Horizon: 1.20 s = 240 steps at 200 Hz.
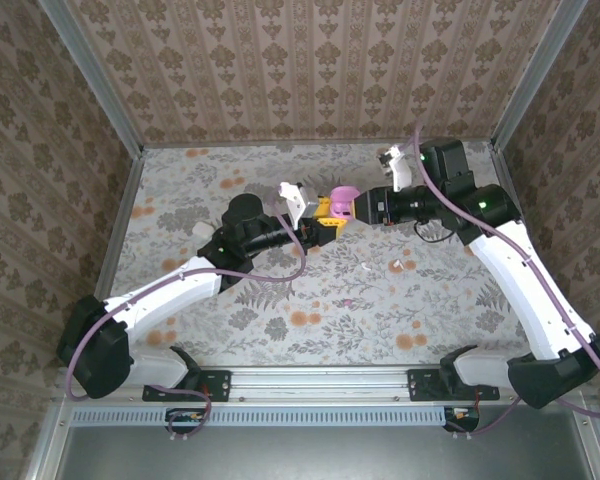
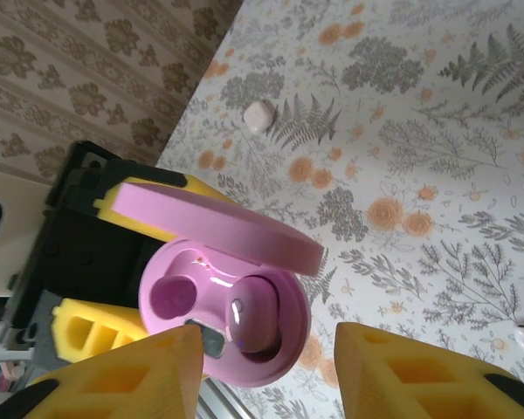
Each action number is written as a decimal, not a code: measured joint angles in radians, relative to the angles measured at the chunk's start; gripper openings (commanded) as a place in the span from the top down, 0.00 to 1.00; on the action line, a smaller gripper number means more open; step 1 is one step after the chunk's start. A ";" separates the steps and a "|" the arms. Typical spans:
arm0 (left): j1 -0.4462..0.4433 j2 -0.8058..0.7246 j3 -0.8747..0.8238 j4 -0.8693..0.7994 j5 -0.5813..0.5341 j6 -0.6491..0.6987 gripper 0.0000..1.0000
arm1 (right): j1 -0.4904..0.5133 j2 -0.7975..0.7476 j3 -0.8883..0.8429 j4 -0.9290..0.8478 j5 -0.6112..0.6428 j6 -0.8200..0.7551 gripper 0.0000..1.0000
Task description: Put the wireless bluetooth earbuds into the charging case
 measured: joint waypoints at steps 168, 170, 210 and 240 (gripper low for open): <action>0.019 -0.315 -0.157 -0.014 -0.201 0.004 0.64 | 0.086 0.174 -0.538 0.095 0.110 0.373 0.58; 0.019 -0.320 -0.159 -0.014 -0.203 0.004 0.64 | 0.092 0.183 -0.541 0.100 0.111 0.377 0.58; 0.019 -0.369 -0.175 -0.037 -0.218 0.005 0.64 | 0.156 0.282 -0.562 0.146 0.122 0.410 0.56; 0.019 -0.376 -0.181 -0.058 -0.221 0.005 0.64 | 0.187 0.348 -0.562 0.177 0.133 0.424 0.57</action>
